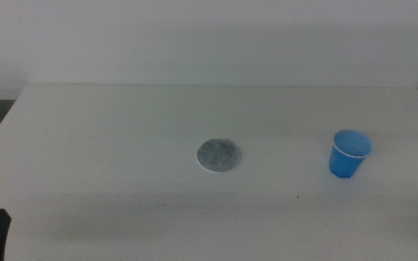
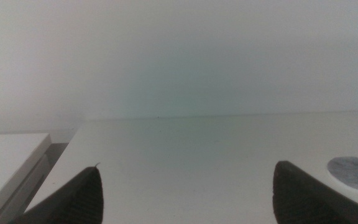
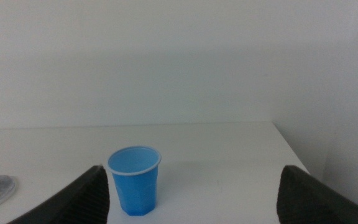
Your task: Place an empty cup on a cup mat.
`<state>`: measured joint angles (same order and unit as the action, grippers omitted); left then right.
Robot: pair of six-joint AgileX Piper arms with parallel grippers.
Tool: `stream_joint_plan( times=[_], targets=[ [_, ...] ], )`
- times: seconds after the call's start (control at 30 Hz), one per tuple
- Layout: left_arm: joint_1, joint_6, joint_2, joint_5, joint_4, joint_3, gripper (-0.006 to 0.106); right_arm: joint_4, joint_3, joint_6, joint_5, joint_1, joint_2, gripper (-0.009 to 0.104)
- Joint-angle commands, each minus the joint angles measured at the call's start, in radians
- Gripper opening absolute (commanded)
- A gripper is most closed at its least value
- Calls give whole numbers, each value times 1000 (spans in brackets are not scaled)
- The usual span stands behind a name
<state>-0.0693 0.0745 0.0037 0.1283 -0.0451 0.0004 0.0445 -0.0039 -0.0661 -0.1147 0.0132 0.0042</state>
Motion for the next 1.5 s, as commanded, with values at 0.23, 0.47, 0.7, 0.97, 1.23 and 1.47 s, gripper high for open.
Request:
stream_joint_plan(
  times=[0.23, 0.47, 0.7, 0.97, 1.23, 1.47],
  targets=[
    [-1, 3, -4, -13, 0, 0, 94, -120, -22, -38, -27, 6, 34, 91],
    [-1, 3, -4, -13, 0, 0, 94, -122, -357, -13, -331, 6, 422, 91],
    [-1, 3, -4, -13, 0, 0, 94, -129, -759, 10, -811, 6, 821, 91],
    [-1, 3, -4, -13, 0, 0, 94, -165, -875, 11, -705, 6, 1024, 91],
    [-1, 3, -4, -13, 0, 0, 94, -210, -933, 3, -696, 6, 1146, 91],
    [-1, 3, -4, -13, 0, 0, 94, -222, -1110, -18, -759, 6, 1370, 90]
  ],
)
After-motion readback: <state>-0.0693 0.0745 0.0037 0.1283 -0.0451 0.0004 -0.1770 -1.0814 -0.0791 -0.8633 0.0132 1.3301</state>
